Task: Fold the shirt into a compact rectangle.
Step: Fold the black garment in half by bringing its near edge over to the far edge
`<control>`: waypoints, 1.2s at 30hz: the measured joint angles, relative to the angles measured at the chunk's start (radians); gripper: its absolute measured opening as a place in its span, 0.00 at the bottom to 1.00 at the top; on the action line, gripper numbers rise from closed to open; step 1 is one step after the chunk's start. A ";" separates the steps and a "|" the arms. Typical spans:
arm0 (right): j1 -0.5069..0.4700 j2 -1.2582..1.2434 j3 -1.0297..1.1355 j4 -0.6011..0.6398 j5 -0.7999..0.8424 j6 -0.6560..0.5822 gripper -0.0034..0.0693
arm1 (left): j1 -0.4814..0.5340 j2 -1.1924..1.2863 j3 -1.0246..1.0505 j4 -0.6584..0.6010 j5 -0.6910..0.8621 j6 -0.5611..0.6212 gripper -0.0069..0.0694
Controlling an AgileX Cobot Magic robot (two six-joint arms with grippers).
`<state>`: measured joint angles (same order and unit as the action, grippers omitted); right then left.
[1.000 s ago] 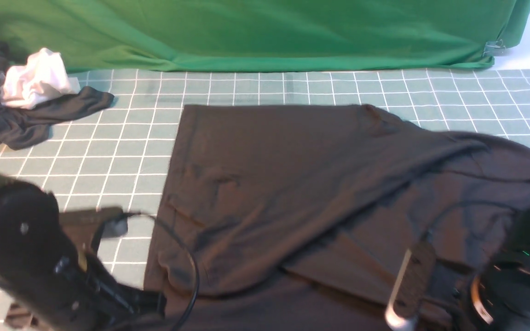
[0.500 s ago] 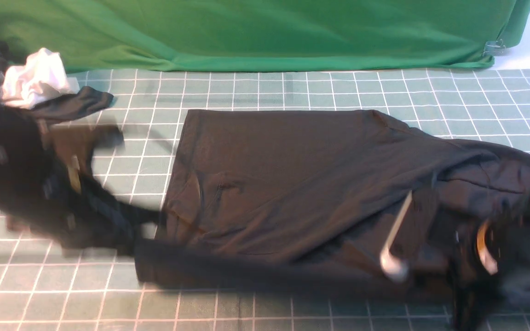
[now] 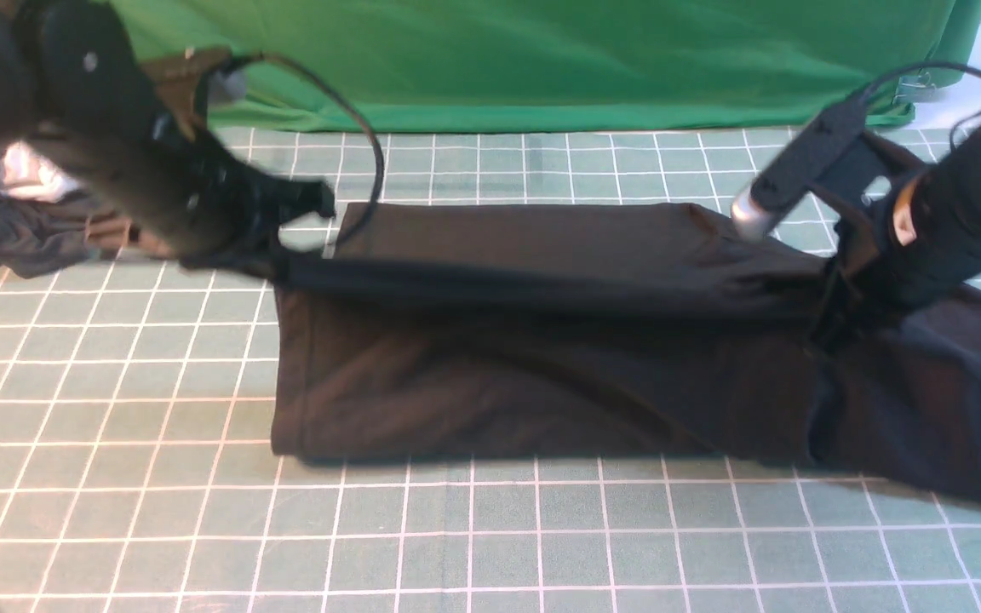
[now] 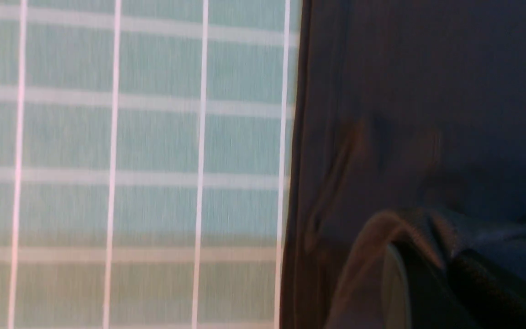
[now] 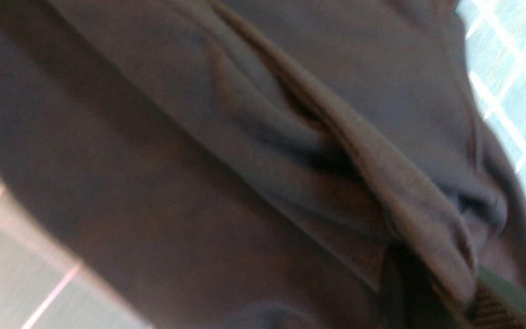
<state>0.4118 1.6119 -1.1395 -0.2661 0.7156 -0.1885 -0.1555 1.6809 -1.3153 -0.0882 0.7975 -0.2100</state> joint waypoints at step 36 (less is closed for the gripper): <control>-0.163 0.560 -0.533 -0.015 -0.323 -0.002 0.54 | 0.051 0.497 -0.374 0.009 -0.458 -0.079 0.48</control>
<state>0.2492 2.1721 -1.6723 -0.2811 0.3931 -0.1909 -0.1048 2.1784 -1.6895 -0.0792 0.3394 -0.2894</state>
